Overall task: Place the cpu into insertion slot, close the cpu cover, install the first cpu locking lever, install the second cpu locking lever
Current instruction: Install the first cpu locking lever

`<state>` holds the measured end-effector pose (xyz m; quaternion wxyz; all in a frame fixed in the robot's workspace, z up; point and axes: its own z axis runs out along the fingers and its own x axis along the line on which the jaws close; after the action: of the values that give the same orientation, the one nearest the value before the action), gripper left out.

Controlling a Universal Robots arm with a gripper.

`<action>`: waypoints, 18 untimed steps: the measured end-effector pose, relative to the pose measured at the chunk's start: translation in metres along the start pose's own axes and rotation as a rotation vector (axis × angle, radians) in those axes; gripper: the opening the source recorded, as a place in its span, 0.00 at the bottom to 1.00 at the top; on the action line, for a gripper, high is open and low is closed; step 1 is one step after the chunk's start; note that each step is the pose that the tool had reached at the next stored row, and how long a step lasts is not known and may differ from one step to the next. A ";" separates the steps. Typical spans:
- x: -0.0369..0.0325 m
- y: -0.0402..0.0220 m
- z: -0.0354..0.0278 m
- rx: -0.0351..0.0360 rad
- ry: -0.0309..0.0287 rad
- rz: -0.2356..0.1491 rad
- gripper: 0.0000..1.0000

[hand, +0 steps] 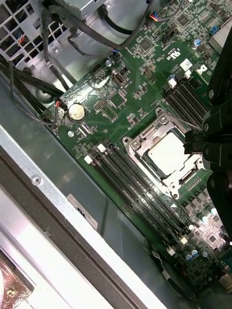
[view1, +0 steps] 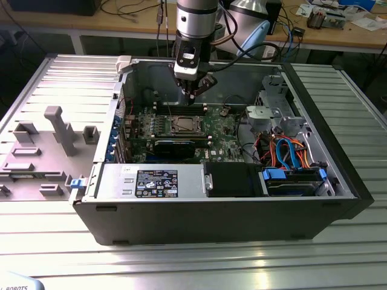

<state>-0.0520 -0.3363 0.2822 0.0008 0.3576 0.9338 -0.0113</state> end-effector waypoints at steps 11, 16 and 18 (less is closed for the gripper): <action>0.0000 -0.0002 -0.0073 -0.0003 -0.0005 -0.009 0.11; -0.0001 -0.0003 -0.0058 -0.0415 0.0198 -0.160 0.11; 0.0000 -0.0002 -0.0036 -0.0434 0.0213 -0.232 0.11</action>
<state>-0.0522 -0.3364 0.2858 -0.0026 0.2469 0.9690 0.0127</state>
